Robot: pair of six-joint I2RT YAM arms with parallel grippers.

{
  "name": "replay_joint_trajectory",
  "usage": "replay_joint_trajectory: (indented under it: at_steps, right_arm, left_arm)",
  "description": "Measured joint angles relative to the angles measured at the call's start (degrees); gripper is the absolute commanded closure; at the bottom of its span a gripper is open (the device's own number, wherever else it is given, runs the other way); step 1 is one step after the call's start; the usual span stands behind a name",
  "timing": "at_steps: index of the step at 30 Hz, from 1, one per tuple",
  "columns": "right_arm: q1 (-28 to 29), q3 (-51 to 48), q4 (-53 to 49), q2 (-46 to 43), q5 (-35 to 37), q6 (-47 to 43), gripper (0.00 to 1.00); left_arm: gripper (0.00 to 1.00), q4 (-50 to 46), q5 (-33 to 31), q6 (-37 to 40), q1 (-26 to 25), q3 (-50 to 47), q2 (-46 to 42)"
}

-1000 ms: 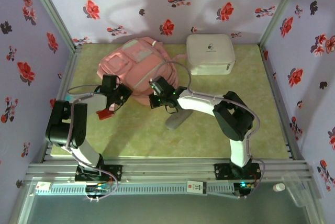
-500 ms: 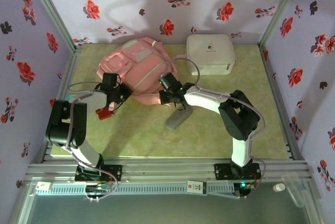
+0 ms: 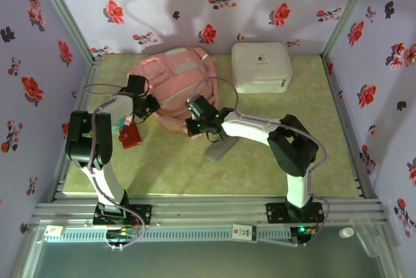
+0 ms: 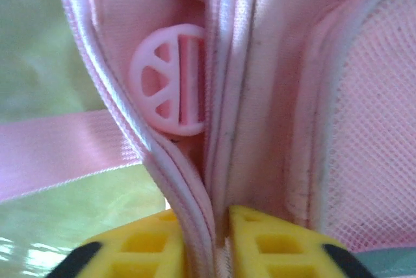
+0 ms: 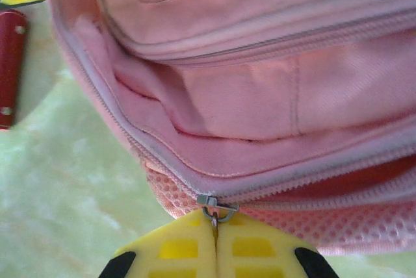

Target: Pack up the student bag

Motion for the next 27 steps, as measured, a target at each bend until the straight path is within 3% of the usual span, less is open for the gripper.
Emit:
replay_joint_trajectory:
  at_steps: [3,10,18,27]
  right_arm:
    - [0.46,2.47,0.98,2.60,-2.19,1.79,1.00]
    - [0.57,9.20,1.92,8.87,-6.69,3.98,1.00]
    - [0.68,10.91,2.45,10.03,-9.49,4.94,1.00]
    - [0.68,10.95,2.67,10.23,-9.88,5.03,1.00]
  left_arm:
    - [0.46,-0.76,-2.69,0.74,1.18,0.07,-0.11]
    - [0.37,-1.99,-5.05,0.11,3.63,-5.44,-7.08]
    - [0.36,2.51,3.87,-7.19,2.93,-16.50,-17.29]
    - [0.40,11.13,10.47,-15.63,1.14,-20.39,-15.78]
